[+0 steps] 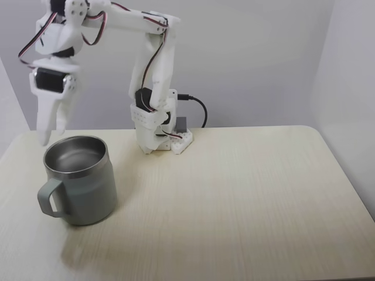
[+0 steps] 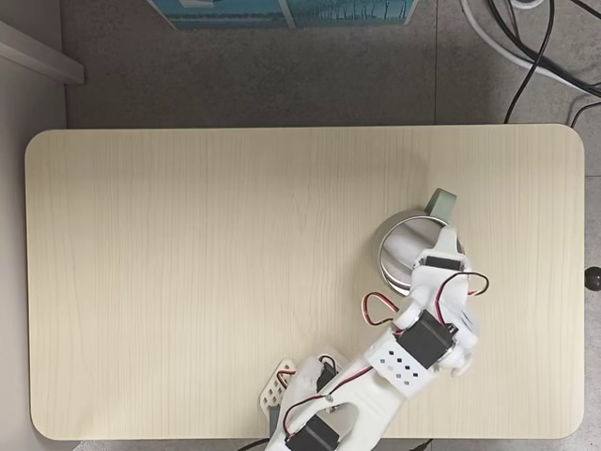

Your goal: Grasp a dressing and put it in the cup.

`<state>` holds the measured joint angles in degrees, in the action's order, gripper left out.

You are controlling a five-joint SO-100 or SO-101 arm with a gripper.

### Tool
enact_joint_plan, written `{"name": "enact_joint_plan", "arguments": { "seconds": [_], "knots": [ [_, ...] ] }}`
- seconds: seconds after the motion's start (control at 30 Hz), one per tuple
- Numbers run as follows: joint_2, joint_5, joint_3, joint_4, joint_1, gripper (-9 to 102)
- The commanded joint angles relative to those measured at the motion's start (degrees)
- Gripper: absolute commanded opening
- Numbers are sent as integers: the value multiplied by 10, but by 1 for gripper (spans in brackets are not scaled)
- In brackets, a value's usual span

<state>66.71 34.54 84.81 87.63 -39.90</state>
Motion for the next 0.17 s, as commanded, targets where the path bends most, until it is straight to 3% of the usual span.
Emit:
{"name": "enact_joint_plan", "arguments": {
  "seconds": [0.0,0.13],
  "knots": [
    [-25,4,3,-6,-9,24],
    [-39,11,3,-6,-15,24]
  ]
}}
